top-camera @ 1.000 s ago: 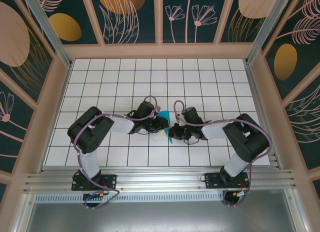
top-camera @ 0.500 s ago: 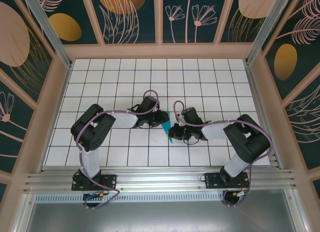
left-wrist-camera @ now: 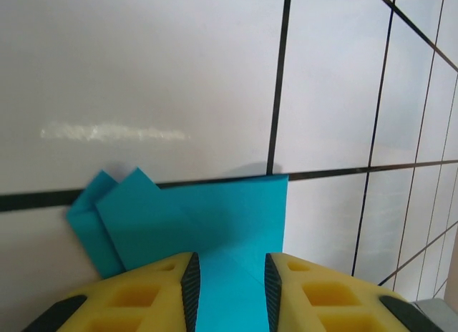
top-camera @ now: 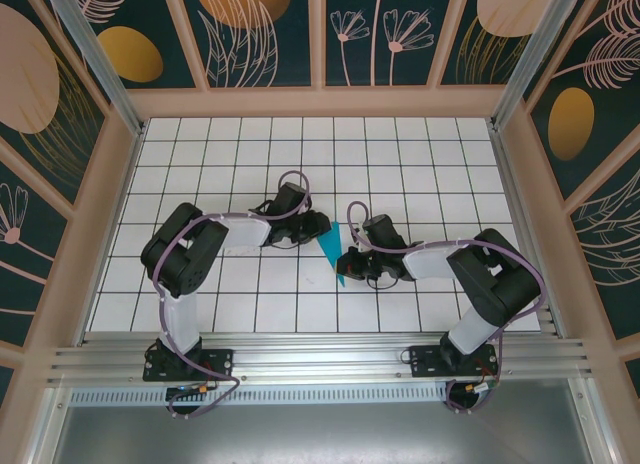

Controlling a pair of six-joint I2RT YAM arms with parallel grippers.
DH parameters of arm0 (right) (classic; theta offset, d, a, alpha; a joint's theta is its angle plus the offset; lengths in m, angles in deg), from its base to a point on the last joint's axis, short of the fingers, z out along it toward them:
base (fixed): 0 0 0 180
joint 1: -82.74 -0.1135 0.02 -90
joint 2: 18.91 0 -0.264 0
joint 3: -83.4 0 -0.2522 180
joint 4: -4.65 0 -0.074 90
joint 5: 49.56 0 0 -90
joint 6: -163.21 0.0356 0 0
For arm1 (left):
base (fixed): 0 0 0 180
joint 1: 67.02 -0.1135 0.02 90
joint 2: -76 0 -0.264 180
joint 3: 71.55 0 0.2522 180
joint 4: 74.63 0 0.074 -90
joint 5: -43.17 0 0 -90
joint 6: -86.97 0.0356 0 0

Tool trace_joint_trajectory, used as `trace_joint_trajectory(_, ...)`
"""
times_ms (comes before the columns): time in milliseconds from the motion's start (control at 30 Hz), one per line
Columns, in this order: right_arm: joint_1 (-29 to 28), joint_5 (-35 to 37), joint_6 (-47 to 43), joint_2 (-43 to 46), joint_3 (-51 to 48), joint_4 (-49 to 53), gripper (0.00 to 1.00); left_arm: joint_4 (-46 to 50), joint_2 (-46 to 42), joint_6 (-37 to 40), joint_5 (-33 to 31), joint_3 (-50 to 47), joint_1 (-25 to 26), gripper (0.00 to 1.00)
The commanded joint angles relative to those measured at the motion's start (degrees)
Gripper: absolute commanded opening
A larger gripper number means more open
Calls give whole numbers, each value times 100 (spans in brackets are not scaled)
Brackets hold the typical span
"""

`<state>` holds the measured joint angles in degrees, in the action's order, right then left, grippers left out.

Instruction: Fold a paper plane with a square sheet of paper (pick it up from the middle)

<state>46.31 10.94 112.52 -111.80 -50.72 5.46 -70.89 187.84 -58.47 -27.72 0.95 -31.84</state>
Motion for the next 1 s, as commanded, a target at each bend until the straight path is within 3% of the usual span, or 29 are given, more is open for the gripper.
trace_joint_trajectory(0, 23, 568, -65, -193, -224, 919, 0, 284, 271, 303, -233, 215, -182, 34)
trace_joint_trajectory(567, 30, 539, -34, -304, -171, 890, 0, 521, 306, 808, -492, 465, -499, 36)
trace_joint_trajectory(800, 30, 536, -23, -300, -93, 937, 0, 881, -72, 1199, -574, 826, -530, 39)
trace_joint_trajectory(967, 32, 566, 5, -259, -40, 952, 0, 532, -516, 1223, 165, 584, -508, 38)
